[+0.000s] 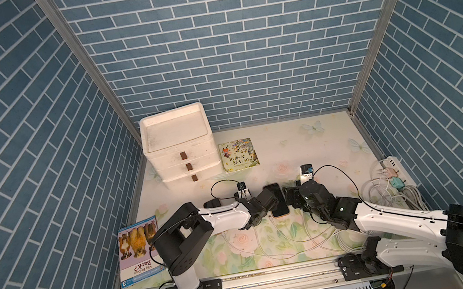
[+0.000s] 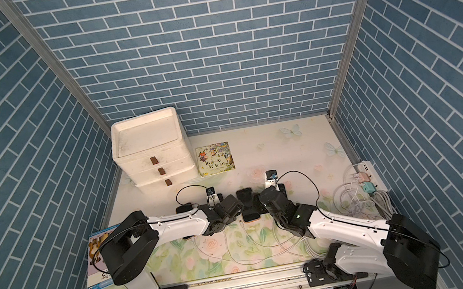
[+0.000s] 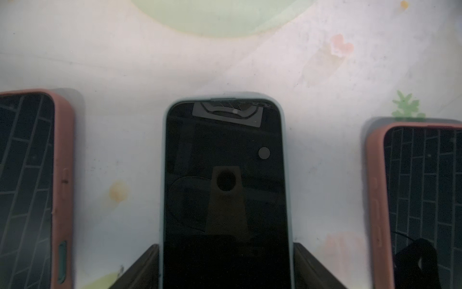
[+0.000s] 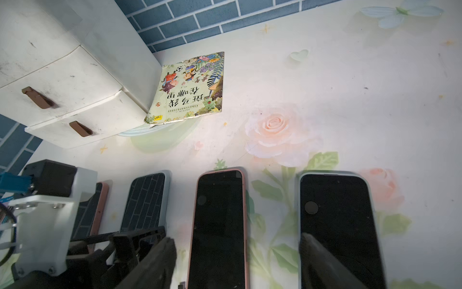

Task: Unplug the charging cable from the phone
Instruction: Pick up the phone at the center of the board.

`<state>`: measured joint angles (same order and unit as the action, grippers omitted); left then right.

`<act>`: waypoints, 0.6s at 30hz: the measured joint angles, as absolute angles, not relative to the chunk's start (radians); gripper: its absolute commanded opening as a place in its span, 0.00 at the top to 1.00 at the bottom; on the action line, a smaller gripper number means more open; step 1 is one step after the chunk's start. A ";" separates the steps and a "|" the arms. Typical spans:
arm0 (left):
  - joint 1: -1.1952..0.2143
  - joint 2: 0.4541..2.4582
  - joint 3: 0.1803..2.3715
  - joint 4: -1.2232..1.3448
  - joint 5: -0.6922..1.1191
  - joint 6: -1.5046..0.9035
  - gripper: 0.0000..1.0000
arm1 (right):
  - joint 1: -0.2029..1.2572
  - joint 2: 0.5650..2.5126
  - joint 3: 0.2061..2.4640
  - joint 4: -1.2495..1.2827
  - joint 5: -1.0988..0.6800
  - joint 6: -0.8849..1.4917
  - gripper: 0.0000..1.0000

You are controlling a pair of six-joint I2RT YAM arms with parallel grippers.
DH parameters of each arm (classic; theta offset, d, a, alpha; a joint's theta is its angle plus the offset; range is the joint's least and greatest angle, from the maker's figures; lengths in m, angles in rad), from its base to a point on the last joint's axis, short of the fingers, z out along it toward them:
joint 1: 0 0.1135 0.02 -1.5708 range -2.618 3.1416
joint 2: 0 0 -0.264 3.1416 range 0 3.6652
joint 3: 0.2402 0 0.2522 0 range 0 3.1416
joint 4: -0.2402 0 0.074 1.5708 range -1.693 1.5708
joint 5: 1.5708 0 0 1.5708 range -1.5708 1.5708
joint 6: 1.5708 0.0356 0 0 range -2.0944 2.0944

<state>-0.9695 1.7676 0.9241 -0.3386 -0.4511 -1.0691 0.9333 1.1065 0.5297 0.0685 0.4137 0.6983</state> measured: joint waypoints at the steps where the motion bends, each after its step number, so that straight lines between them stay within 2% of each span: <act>1: -0.970 1.768 0.926 -0.340 -0.450 -1.069 0.25 | 0.933 1.102 0.530 0.069 0.414 0.698 0.18; 6: -0.970 1.775 0.933 -0.349 -0.450 -1.069 0.39 | 0.933 1.088 0.530 0.068 0.411 0.698 0.18; 10: -0.970 1.776 0.934 -0.351 -0.451 -1.069 0.60 | 0.933 1.084 0.530 0.068 0.406 0.698 0.18; 12: -0.970 1.776 0.935 -0.352 -0.452 -1.068 0.74 | 0.933 1.084 0.530 0.069 0.402 0.698 0.18; 18: -0.970 1.776 0.937 -0.353 -0.452 -1.059 1.00 | 0.933 1.084 0.514 0.097 0.365 0.696 0.18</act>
<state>-0.9699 1.7756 0.9375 -0.3531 -0.4522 -1.0592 0.9333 1.0836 0.5137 0.0975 0.3649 0.6964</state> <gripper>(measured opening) 0.790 0.821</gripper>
